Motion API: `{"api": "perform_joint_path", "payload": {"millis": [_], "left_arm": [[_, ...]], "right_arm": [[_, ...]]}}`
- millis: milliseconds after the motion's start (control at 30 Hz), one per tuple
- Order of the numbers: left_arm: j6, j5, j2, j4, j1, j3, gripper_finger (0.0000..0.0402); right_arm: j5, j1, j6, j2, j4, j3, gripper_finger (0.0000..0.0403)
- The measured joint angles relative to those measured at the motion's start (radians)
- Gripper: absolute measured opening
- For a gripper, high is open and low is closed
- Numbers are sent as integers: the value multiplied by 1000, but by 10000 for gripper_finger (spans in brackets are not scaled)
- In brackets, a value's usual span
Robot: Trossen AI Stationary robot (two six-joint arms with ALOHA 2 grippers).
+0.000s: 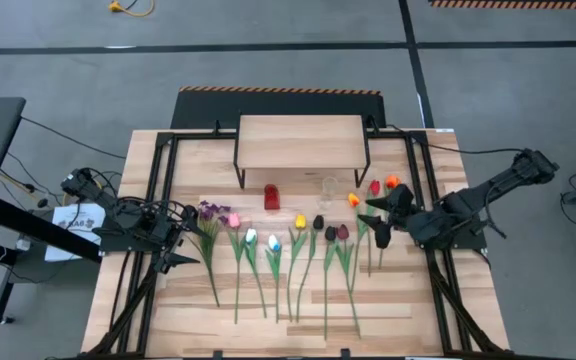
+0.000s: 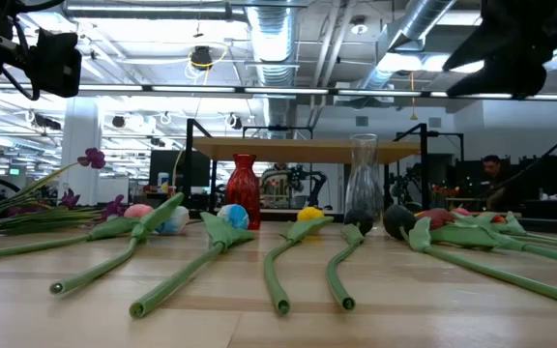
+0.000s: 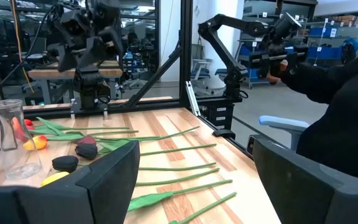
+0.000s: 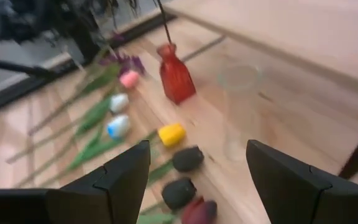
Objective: Pick and place flowers into a vace then onto a shelf
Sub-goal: Put the dark red flower into the transparent vase
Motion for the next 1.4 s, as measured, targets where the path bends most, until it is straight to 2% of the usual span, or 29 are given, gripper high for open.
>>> {"api": "perform_joint_path", "payload": {"millis": [167,433,600,933,1400], "left_arm": [[0,0,0,0,0,0,302],[0,0,0,0,0,0,302],[0,0,0,0,0,0,302],[0,0,0,0,0,0,302],[0,0,0,0,0,0,302]], "right_arm": [[-54,0,20,77,-17,0,260],[-262,0,183,164,-15,0,260],[-332,0,258,230,-16,0,260],[-338,0,373,398,-5,0,260],[-337,0,496,573,191,0,260]]}}
